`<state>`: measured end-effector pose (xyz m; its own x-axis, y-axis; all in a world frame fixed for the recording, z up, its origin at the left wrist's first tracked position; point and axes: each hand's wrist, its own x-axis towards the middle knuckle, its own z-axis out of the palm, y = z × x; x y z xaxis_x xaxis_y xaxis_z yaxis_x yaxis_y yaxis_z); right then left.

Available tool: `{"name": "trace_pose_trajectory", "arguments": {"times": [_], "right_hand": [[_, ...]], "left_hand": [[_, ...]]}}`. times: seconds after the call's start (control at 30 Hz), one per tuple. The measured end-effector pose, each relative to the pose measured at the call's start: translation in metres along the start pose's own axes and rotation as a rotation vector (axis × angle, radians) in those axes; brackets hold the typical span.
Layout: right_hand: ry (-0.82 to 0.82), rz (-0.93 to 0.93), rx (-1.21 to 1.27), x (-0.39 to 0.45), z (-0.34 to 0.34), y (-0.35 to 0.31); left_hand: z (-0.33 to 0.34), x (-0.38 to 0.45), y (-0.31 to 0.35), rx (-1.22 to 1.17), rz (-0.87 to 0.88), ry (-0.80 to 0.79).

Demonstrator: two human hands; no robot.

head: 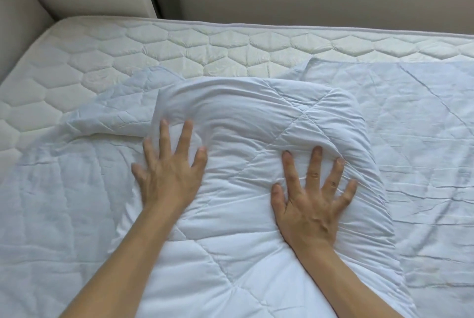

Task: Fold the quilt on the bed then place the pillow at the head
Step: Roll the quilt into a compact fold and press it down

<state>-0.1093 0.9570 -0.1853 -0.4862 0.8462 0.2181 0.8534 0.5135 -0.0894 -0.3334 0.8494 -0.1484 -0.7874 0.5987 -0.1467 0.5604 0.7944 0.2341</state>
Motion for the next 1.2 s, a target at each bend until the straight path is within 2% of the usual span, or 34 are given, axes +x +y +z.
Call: {"name": "trace_pose_trajectory", "arguments": {"times": [0.13, 0.2, 0.47, 0.63, 0.7, 0.77, 0.87, 1.0, 1.13, 1.2], "right_hand": [[0.001, 0.009, 0.015, -0.001, 0.001, 0.002], [0.001, 0.01, 0.027, 0.001, 0.002, 0.002], [-0.058, 0.015, 0.065, 0.0, -0.015, 0.003], [-0.213, 0.006, 0.096, -0.021, -0.057, 0.01], [-0.317, -0.006, 0.133, -0.049, -0.08, 0.014], [-0.383, -0.03, 0.14, -0.094, -0.103, 0.019], [-0.291, -0.094, 0.086, -0.177, -0.117, 0.031], [-0.224, -0.103, 0.065, -0.231, -0.105, 0.058], [-0.159, -0.057, 0.175, -0.22, -0.107, 0.053], [-0.163, 0.065, 0.251, -0.201, -0.118, 0.057]], "left_hand": [[0.012, -0.142, -0.041, 0.074, 0.068, 0.052], [0.021, -0.183, -0.051, 0.169, 0.082, 0.072], [0.015, -0.184, -0.052, 0.122, 0.036, -0.089], [0.007, -0.194, -0.053, 0.08, 0.043, -0.039], [-0.002, -0.203, -0.044, 0.026, 0.068, -0.013], [-0.009, -0.224, -0.031, -0.025, 0.178, 0.022], [0.002, -0.249, -0.038, 0.03, 0.281, 0.005], [0.012, -0.254, -0.09, -0.022, 0.092, -0.041], [-0.003, -0.245, -0.101, -0.179, -0.036, -0.121], [-0.015, -0.223, -0.095, -0.25, -0.063, -0.131]]}}
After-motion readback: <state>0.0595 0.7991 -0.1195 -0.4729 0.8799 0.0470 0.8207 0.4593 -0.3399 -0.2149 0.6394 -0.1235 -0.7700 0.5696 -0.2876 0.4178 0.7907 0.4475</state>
